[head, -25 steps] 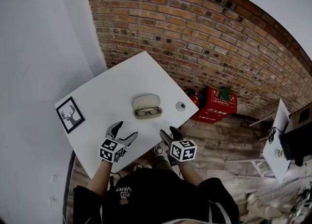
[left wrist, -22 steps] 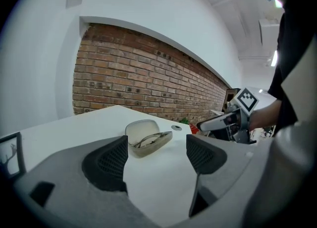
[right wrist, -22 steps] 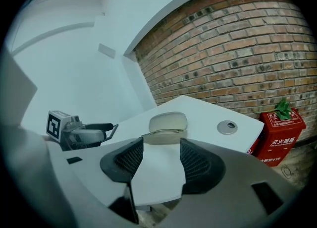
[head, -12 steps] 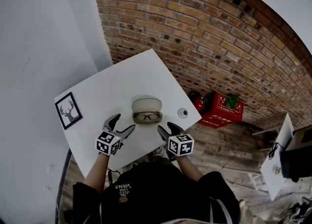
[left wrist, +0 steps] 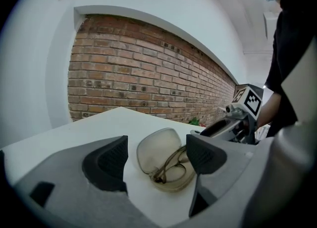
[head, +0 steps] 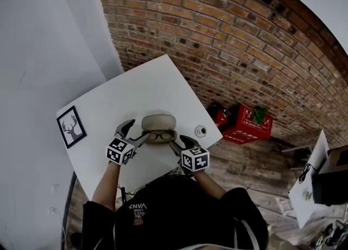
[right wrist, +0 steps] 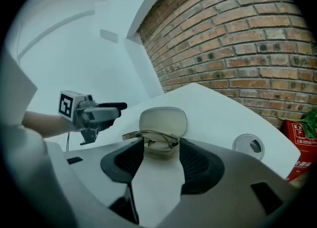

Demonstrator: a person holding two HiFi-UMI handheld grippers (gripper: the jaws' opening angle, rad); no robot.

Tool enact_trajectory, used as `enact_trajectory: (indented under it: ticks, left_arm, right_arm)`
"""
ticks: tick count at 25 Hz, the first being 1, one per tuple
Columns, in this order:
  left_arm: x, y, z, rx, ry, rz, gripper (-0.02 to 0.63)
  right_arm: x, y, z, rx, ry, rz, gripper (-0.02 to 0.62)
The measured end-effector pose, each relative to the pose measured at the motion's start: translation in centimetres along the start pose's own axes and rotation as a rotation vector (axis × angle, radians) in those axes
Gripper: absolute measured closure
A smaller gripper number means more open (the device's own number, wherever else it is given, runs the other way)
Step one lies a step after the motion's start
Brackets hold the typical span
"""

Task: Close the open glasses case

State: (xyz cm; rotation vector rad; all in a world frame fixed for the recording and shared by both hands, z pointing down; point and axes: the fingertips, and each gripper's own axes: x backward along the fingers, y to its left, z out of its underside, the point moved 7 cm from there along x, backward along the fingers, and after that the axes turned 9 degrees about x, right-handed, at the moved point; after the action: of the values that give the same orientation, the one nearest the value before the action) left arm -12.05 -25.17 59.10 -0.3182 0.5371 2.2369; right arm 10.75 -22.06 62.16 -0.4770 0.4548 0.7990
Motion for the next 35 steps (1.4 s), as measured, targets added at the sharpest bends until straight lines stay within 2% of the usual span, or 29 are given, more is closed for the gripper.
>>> enact_trajectory:
  ticks: [5,10,13,21,27,35]
  left_arm:
    - [-2.3,1.8,-0.2,0.033,0.037,0.030,0.230]
    - [-4.2,2.9,-0.1,0.095,0.066,0.073,0.229]
    - [-5.3,2.8,0.2,0.094,0.105,0.104,0.227]
    - [-7.1,1.3,-0.3,0.011,0.201,0.210,0.216]
    - [-6.6,0.2,-0.1,-0.048,0.263,0.275,0.216]
    - [-3.8,-0.9,0.7,-0.129,0.301,0.302,0.216]
  right_arm:
    - [-1.0,-0.5,0.3,0.013,0.050,-0.038,0.391]
    - [-1.6,-0.9,0.8,-0.007,0.055,-0.078,0.386]
    - [-1.7,-1.0,1.1,-0.001,0.073,-0.093,0.374]
    - [-1.8,-0.6,2.4,0.038,0.136,-0.060,0.371]
    - [-2.1,-0.2,2.9,0.064,0.149,-0.034,0.397]
    - [-2.8,0.5,2.4,0.118,0.145,-0.003,0.417]
